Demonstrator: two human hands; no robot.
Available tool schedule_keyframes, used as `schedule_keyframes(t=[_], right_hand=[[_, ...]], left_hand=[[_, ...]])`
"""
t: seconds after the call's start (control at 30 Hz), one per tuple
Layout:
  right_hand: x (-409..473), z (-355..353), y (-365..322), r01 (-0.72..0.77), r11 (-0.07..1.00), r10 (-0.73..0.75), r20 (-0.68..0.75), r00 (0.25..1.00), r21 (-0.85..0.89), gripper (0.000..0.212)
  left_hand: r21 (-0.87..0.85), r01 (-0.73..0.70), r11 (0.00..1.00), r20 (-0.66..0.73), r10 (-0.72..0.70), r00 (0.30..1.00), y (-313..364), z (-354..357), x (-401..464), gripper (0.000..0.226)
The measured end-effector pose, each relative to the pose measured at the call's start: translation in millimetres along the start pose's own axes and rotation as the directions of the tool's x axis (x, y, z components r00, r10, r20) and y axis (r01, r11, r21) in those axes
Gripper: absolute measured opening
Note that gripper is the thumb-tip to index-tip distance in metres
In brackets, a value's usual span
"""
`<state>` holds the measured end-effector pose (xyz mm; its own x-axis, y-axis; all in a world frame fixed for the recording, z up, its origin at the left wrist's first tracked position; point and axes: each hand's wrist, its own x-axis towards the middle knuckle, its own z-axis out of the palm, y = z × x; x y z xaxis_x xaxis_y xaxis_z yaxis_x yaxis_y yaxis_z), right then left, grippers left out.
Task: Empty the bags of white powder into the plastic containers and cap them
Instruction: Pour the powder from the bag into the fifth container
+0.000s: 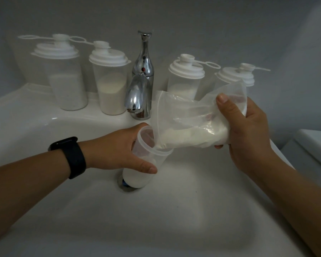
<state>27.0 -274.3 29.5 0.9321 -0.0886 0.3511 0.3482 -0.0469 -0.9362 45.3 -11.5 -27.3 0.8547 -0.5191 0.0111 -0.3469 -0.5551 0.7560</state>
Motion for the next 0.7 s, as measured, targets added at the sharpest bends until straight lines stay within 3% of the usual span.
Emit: schedule_keyframes(t=[0.7], right_hand=[[-0.3, -1.1, 1.8, 0.014, 1.0, -0.014, 0.004, 1.0, -0.001, 0.028]], left_hand=[[0.004, 0.008, 1.0, 0.014, -0.009, 1.0, 0.8, 0.1, 0.5, 0.093]])
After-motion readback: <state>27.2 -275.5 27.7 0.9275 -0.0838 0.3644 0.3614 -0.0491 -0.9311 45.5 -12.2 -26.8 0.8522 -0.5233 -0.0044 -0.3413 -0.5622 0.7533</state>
